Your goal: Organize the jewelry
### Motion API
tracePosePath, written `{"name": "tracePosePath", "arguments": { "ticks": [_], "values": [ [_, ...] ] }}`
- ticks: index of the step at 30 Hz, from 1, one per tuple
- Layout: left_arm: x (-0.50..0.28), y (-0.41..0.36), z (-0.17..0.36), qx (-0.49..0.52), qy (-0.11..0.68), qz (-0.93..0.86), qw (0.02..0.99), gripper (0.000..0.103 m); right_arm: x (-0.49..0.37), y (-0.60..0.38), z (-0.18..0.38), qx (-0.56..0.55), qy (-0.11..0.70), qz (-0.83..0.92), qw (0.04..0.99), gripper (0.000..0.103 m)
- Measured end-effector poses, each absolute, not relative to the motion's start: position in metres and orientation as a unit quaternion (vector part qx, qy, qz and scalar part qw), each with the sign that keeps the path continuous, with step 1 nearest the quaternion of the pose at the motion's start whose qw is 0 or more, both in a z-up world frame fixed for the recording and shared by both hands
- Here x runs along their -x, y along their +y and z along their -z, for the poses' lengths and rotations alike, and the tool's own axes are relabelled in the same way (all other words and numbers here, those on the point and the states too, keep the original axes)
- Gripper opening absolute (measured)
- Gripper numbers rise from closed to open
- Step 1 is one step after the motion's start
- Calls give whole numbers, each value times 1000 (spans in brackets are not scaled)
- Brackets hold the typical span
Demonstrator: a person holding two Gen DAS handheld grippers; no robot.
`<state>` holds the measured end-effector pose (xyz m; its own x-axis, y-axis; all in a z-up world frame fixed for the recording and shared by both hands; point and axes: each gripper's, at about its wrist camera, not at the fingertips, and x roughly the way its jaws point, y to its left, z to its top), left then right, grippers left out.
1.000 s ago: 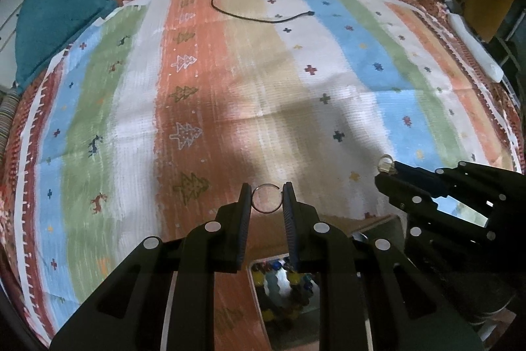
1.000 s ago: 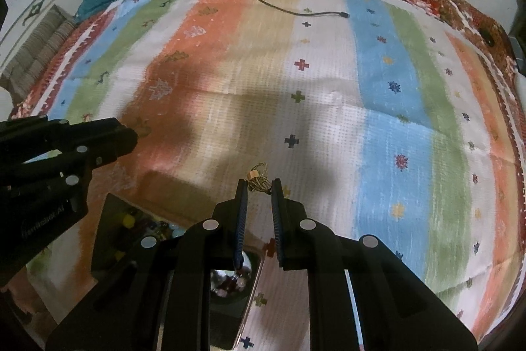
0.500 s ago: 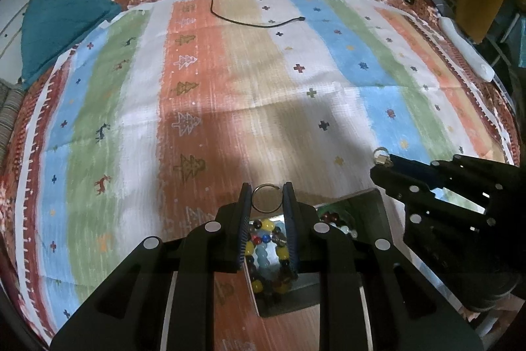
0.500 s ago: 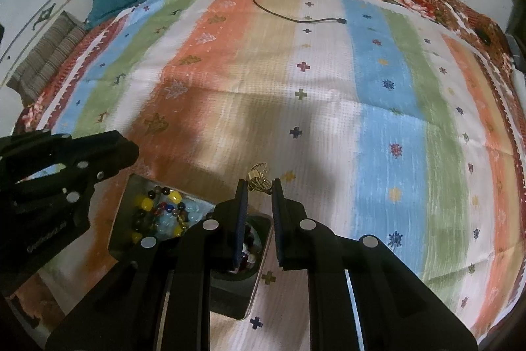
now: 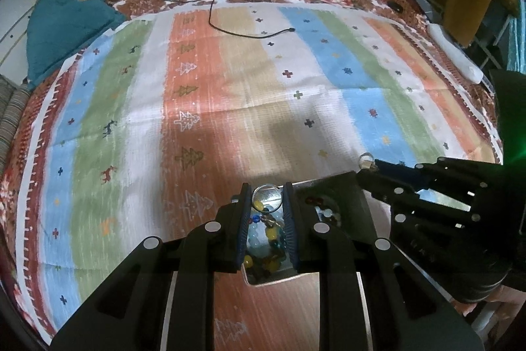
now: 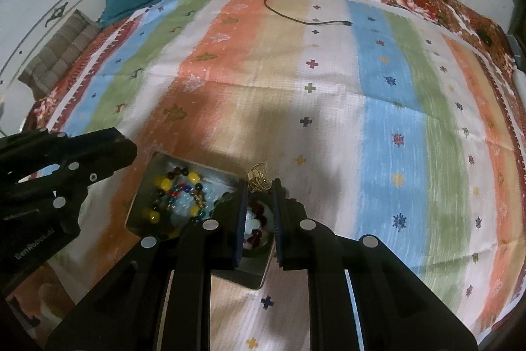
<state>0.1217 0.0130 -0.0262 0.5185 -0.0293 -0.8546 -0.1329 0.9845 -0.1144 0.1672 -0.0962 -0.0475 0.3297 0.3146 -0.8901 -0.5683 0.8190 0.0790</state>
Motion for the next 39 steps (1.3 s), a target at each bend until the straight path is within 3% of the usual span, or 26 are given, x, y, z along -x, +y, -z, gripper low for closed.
{"name": "tracePosePath", "arguments": {
  "ticks": [14, 18, 32, 39],
  "values": [
    [-103, 10, 22, 98, 480, -29, 871, 19, -148, -92, 49, 131, 513, -293, 796, 17],
    [-102, 15, 22, 111, 482, -35, 868, 26, -149, -95, 47, 122, 516, -289, 797, 32],
    [-85, 19, 15, 125, 472, -33, 872, 34, -133, -112, 36, 119, 509, -282, 805, 37],
    [-65, 15, 9, 125, 461, -19, 878, 47, -121, -127, 24, 106, 501, -282, 811, 51]
  ]
}}
